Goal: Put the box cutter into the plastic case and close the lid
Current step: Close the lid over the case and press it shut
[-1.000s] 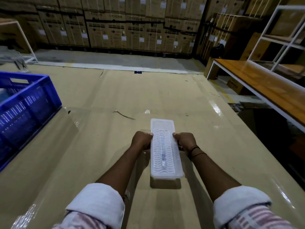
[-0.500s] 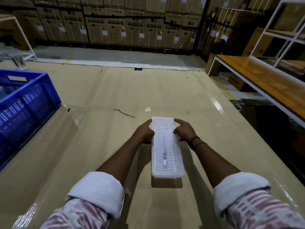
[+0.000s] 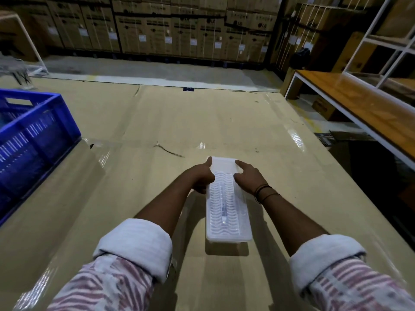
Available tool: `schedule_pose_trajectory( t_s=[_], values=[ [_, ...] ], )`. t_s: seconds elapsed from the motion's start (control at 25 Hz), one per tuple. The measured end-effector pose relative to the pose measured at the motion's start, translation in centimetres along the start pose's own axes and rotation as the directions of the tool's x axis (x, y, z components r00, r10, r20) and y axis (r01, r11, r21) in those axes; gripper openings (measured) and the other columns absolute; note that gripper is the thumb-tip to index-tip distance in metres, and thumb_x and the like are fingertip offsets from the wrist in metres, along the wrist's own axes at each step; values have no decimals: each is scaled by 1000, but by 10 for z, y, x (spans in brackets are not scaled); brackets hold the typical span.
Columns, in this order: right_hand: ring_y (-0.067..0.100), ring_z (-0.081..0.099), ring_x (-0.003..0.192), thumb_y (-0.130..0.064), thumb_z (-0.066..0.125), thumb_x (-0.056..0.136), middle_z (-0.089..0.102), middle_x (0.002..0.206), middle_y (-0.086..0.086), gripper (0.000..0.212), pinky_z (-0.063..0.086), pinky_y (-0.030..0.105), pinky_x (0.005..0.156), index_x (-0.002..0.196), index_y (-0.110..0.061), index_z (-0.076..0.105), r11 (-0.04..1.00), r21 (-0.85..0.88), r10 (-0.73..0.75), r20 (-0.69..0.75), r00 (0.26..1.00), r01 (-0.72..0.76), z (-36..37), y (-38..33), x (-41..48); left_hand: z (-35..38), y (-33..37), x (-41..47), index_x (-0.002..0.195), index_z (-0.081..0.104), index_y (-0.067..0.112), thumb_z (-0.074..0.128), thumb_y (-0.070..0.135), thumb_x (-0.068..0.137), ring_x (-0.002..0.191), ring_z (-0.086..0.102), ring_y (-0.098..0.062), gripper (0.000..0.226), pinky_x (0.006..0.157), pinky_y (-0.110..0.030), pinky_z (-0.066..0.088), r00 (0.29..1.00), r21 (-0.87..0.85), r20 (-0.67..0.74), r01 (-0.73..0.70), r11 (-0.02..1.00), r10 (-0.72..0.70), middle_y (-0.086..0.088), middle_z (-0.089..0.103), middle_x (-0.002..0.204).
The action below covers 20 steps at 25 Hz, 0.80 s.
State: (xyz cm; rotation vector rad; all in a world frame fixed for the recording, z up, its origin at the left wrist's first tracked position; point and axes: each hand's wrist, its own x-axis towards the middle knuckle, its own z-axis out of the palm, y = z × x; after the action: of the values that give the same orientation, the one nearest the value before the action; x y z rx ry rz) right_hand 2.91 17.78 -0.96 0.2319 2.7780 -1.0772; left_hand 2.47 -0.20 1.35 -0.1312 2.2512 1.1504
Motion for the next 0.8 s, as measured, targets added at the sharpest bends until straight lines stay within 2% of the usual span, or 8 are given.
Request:
schedule_pose_trajectory(
  t_s=[0.08, 0.2, 0.36, 0.44, 0.52, 0.72, 0.8],
  values=[
    [29, 64, 112, -23, 51, 79, 55, 146, 11, 75, 52, 35, 94, 153, -28, 38, 999, -34, 1, 3, 1000, -1, -1, -1, 1, 0, 2, 3, 156, -16, 42, 42, 4, 97, 86, 62, -30, 91, 72, -37, 60, 1000, 102, 13, -10, 995, 9, -14, 57, 97],
    [27, 61, 97, -20, 49, 82, 61, 135, 14, 77, 48, 29, 75, 156, -30, 31, 995, -101, 2, 56, 998, 4, -3, -4, 6, -5, 6, 11, 156, -23, 36, 44, 6, 100, 97, 69, -32, 92, 84, -41, 61, 999, 222, 36, -17, 975, 9, -23, 61, 122],
    [22, 51, 70, -14, 48, 83, 58, 100, 8, 83, 36, 23, 49, 158, -36, 21, 995, -83, 65, 167, 984, -52, -10, -11, 15, -14, 10, 19, 156, -24, 34, 48, 3, 100, 108, 72, -32, 96, 94, -48, 59, 997, 237, 82, -5, 971, -15, -26, 56, 139],
    [21, 48, 60, -12, 49, 81, 56, 82, 5, 86, 34, 24, 47, 157, -40, 18, 994, -50, 102, 198, 975, -94, -13, -12, 19, -16, 12, 21, 155, -25, 34, 50, 2, 100, 109, 72, -32, 99, 96, -48, 59, 995, 238, 90, 10, 971, -32, -25, 56, 141],
    [22, 47, 59, -9, 50, 81, 53, 73, 4, 87, 34, 26, 49, 157, -39, 19, 994, -34, 111, 224, 968, -106, -15, -12, 23, -19, 13, 22, 156, -24, 34, 53, 2, 100, 105, 72, -31, 100, 97, -49, 58, 994, 232, 100, 15, 973, -39, -25, 54, 143],
    [20, 41, 57, -6, 52, 79, 49, 67, 4, 88, 32, 26, 50, 157, -38, 24, 991, 17, 124, 254, 959, -133, -18, -7, 30, -24, 15, 21, 156, -22, 34, 55, 1, 100, 86, 71, -23, 101, 98, -48, 57, 991, 218, 129, -3, 976, -26, -24, 43, 155],
    [19, 40, 56, -6, 52, 80, 48, 67, 5, 88, 32, 26, 50, 157, -37, 24, 991, 26, 120, 250, 961, -131, -17, -6, 32, -24, 16, 22, 156, -22, 35, 55, 1, 100, 85, 71, -23, 101, 98, -48, 58, 992, 224, 124, -3, 975, -25, -24, 43, 155]
  ],
)
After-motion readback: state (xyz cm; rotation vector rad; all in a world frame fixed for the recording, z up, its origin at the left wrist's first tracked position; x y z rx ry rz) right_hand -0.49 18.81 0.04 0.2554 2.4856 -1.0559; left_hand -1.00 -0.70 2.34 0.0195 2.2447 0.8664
